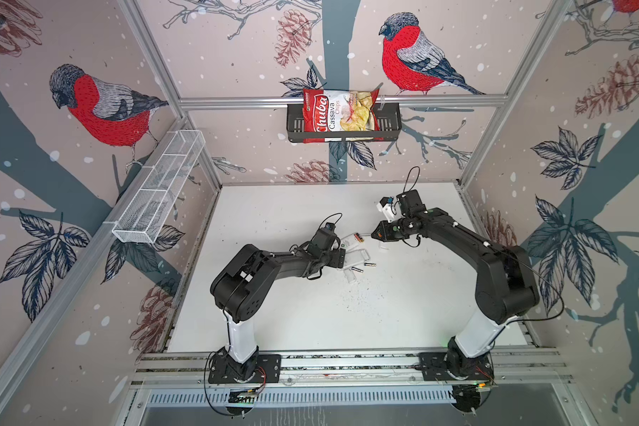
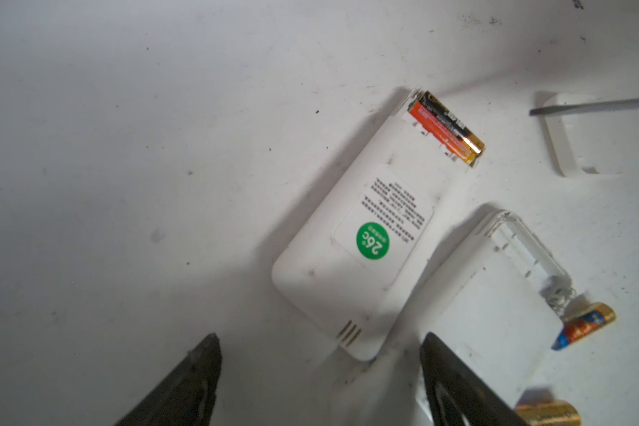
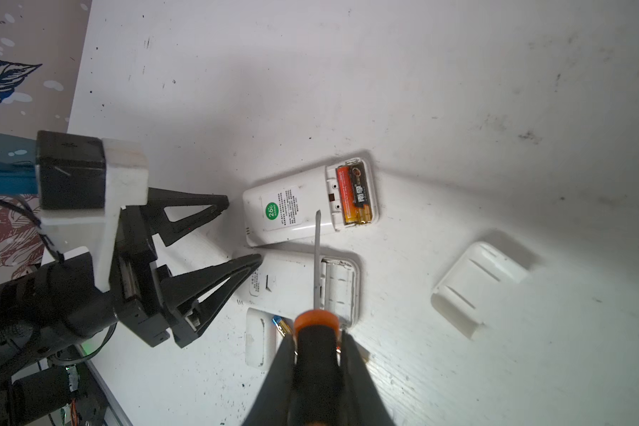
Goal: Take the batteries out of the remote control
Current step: 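Lower the screwdriver toward the full remote with the right gripper while the left follows, then insert the screwdriver tip beside the batteries while the left gripper hovers above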
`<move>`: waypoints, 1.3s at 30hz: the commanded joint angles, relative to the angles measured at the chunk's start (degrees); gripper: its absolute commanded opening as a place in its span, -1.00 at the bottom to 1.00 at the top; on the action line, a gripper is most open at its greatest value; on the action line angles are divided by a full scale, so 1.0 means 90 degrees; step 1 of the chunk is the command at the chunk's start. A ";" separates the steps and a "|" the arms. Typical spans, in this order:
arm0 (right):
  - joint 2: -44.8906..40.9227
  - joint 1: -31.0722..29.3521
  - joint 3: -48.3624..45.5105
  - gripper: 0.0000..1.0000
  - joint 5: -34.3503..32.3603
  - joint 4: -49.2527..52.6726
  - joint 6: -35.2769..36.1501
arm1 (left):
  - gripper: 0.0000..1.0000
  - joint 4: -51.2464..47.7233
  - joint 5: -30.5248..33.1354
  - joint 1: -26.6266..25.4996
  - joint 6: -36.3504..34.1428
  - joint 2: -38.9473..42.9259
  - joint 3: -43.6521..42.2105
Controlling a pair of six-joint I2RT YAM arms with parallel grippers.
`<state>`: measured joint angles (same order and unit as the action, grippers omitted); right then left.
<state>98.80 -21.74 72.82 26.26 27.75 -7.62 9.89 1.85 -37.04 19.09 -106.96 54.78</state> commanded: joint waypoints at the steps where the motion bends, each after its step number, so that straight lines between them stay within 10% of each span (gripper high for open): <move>1: -0.0087 0.0016 -0.0043 -1.00 -0.0089 -0.0185 0.0018 | 0.65 -0.0726 0.0308 -0.0001 -0.0173 -0.0155 0.0144; 21: -0.0245 0.0021 -0.0558 -1.00 -0.0110 -0.0545 -0.0228 | 0.59 -0.1411 0.1722 0.0077 -0.0267 -0.0521 0.1173; 39: -0.0293 -0.0221 -0.0460 -1.00 -0.1053 0.0328 0.0124 | 0.54 -0.0919 0.0319 0.0476 -0.0416 -0.0333 0.1553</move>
<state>95.72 -23.44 67.99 18.37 29.28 -7.62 -0.34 9.61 -32.91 16.49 -109.06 67.44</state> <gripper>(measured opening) 0.211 0.773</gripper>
